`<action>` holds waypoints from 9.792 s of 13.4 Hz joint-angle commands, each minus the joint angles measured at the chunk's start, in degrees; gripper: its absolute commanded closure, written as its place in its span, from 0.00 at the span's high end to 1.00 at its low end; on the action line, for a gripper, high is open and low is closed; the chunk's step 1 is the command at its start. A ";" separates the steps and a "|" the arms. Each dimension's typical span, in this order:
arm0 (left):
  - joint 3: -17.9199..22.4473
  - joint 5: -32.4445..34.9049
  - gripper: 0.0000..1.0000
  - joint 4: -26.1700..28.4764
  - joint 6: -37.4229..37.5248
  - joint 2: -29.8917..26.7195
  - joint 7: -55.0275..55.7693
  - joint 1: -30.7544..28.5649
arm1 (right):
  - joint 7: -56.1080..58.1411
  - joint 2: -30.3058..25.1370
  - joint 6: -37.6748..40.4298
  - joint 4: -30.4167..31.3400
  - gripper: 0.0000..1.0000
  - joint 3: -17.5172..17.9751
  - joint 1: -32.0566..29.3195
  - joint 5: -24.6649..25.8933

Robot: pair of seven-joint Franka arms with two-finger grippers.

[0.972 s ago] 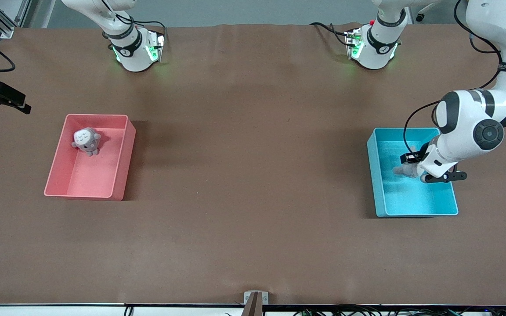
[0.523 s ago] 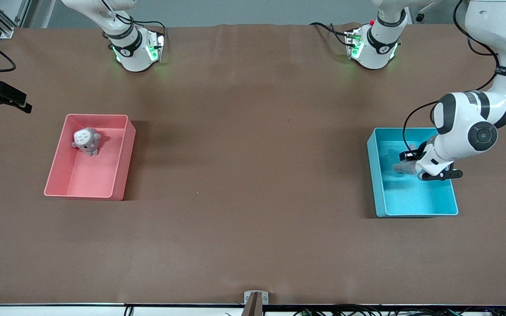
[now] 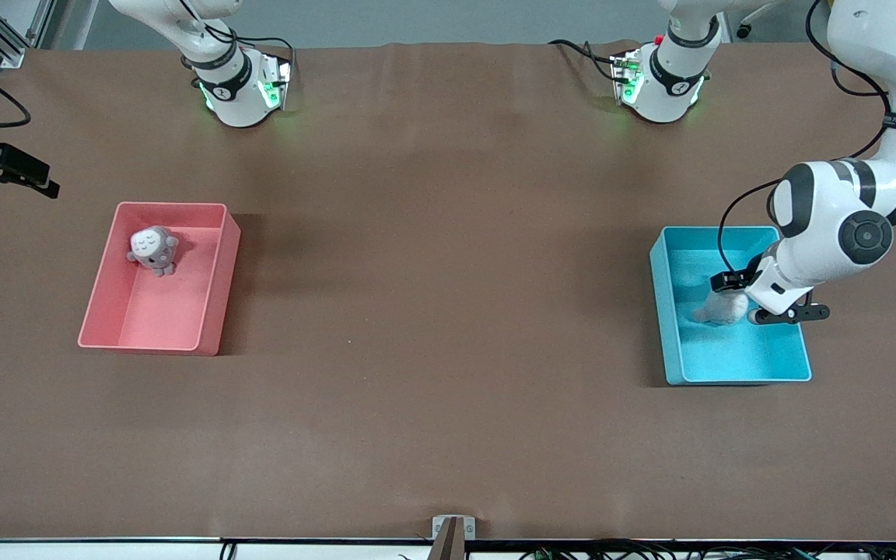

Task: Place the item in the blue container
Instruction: 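Open the left gripper and raise it out of the blue box, then lower the right gripper into the pink box over the second plush, then close the right gripper on the second grey plush, then lift the second plush and carry it toward the table middle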

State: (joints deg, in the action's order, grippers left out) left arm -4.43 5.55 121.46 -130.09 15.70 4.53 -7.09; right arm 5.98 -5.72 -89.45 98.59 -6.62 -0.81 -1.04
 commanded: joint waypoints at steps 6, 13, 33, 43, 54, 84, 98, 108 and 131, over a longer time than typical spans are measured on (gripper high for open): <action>-2.95 -3.17 1.00 -12.11 22.14 -10.68 -0.23 -0.38 | -0.09 -1.58 -0.11 1.52 1.00 0.29 -0.24 0.60; -3.83 -7.38 1.00 -20.45 34.19 -18.34 0.39 -0.38 | -0.18 -1.67 0.33 1.52 1.00 0.29 0.02 0.25; -4.80 -8.62 1.00 -31.54 40.80 -18.96 0.21 -0.30 | 1.31 10.82 -8.68 6.32 1.00 0.20 -5.95 0.96; -4.80 -8.62 1.00 -31.72 40.80 -18.96 0.39 -0.47 | 1.14 4.84 -39.98 38.50 1.00 0.20 -8.59 0.25; -4.71 -8.62 1.00 -31.98 40.80 -18.69 0.39 -0.65 | 0.17 5.89 -56.17 47.40 1.00 0.38 -7.19 0.43; -4.63 -8.71 1.00 -32.07 40.27 -18.25 0.39 -0.91 | -2.99 14.60 -62.78 50.39 0.97 0.38 -9.12 0.95; -4.63 -8.71 1.00 -32.07 40.18 -18.17 0.39 -0.91 | -3.17 14.59 -60.85 50.30 0.69 0.47 -9.12 0.95; -4.54 -8.71 1.00 -32.07 40.18 -17.99 0.39 -1.00 | -3.17 13.90 -57.60 48.99 0.07 0.56 -8.94 0.87; -4.45 -8.62 1.00 -32.07 40.18 -17.73 0.39 -0.91 | -91.83 46.66 -38.75 -10.96 0.01 0.91 42.82 -6.34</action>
State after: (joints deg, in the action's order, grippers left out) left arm -8.68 -1.93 90.43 -90.35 -2.67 4.80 -7.58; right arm -81.39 36.34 -125.94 91.45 -4.91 40.21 -7.02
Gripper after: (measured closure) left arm 0.000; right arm 0.987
